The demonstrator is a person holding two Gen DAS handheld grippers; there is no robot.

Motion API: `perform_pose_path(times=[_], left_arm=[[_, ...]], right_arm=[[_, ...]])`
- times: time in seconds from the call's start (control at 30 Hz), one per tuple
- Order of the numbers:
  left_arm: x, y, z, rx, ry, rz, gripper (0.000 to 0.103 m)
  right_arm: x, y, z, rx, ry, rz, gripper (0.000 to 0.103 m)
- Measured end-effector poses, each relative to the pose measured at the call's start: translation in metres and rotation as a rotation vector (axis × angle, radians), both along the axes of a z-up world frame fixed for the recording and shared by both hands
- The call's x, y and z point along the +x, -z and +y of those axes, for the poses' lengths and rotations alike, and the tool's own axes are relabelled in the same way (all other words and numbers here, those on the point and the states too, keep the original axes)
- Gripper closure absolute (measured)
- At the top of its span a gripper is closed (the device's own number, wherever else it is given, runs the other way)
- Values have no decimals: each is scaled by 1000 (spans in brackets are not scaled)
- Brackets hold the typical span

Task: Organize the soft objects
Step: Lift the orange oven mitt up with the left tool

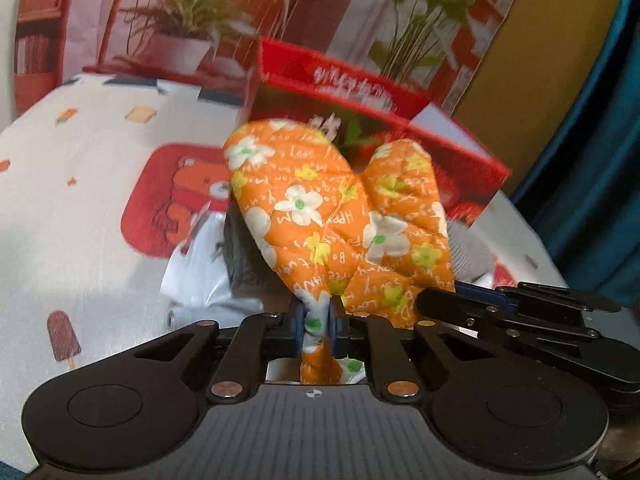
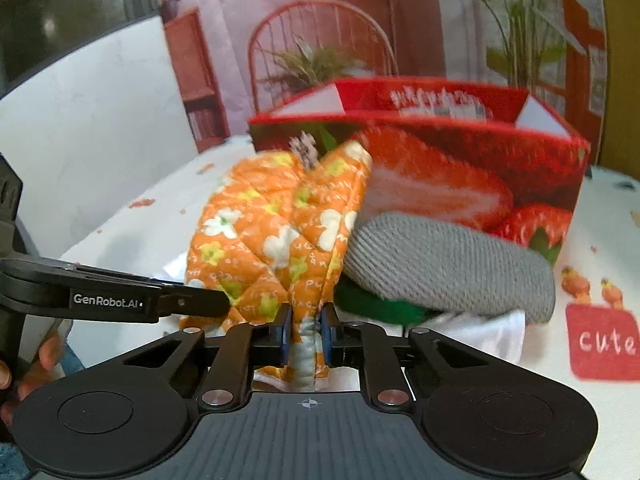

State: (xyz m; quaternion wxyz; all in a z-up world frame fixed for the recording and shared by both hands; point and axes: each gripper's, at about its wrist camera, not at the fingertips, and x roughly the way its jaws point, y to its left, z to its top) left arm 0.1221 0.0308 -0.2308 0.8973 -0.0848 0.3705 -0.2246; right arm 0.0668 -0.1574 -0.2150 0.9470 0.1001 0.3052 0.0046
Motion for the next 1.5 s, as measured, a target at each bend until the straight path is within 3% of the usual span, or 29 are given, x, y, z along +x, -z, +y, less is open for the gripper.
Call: perform_pose_path(times=[0.3,0.7,0.97,1.2,1.5], left_arm=[[-12,-21,-4,-13,5,-123,92],[-14,-73,-8,-49,-1,-299,93],[40,-116,-28,-23,9,-360,93],[112,-125,-55,-3,-17,-297,93],[182,-82,-72,92,-10,-78,92]], right_arm=[[-9,-23,-3,-37,-4,-109,91],[-15,-71,-8,-84,-9,-283,91],[23,-109,-33,-61,21,-332,91],[93,-122,-71,-66,76,-305,91],[161,-78,-103,39,151,-120,91]])
